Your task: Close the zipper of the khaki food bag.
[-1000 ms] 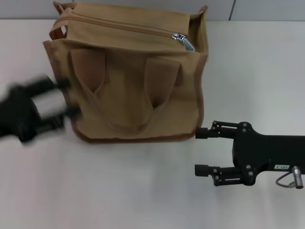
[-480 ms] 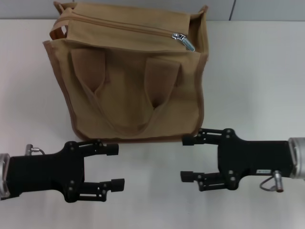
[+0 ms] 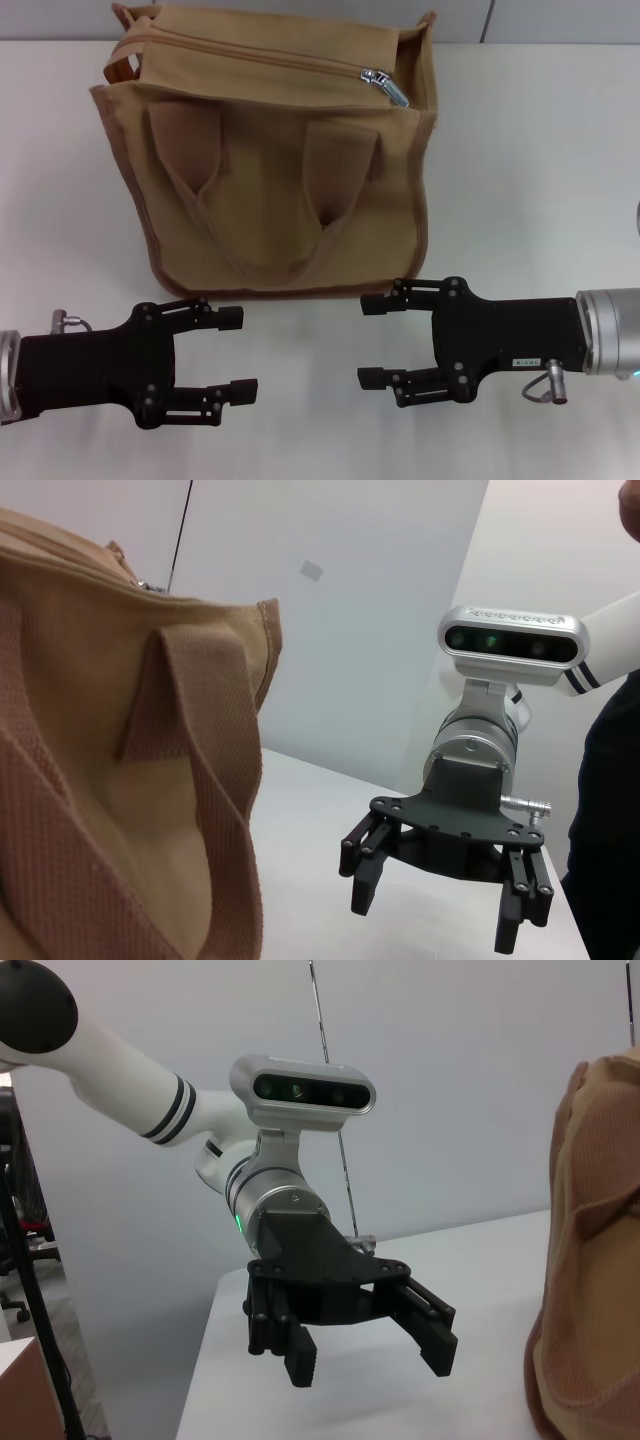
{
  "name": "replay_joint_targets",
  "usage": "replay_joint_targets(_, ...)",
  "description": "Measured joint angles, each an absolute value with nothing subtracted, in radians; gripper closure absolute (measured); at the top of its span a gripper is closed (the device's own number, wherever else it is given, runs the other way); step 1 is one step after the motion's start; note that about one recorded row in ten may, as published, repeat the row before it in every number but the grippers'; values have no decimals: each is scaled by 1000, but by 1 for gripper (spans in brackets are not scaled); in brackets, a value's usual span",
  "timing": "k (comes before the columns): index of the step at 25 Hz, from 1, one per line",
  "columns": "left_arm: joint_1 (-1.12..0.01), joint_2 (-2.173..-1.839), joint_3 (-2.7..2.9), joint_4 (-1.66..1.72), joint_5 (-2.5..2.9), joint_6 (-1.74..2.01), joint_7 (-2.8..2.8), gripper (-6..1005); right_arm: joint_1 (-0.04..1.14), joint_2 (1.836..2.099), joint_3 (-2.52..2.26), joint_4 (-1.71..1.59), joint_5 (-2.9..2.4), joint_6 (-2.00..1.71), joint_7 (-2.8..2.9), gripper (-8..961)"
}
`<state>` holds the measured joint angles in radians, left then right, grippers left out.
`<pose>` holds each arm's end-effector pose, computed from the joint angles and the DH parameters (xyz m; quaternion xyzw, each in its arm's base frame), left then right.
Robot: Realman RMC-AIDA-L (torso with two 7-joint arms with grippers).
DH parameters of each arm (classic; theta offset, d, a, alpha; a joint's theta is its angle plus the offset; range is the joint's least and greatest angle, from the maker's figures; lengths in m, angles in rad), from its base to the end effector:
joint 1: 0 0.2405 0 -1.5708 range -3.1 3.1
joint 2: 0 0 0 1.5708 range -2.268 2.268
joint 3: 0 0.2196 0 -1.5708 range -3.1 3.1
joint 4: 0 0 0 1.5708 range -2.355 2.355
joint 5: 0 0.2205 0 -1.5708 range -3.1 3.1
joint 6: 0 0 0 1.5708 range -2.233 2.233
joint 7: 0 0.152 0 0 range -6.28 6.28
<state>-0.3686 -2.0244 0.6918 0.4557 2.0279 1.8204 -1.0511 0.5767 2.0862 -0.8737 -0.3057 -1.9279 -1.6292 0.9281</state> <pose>-0.2766 0.2311 -0.0007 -0.9402 -0.1688 -0.2932 0.0394 0.2222 0.2654 -0.0626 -0.9570 0.0782 0.2793 0.0025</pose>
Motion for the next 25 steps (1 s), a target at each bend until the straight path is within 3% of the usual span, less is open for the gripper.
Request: replay_joint_targets(25, -377, -2022, 692, 456, 2041, 1812, -1051, 162, 579, 2086, -873, -301, -1927, -1624, 928, 176)
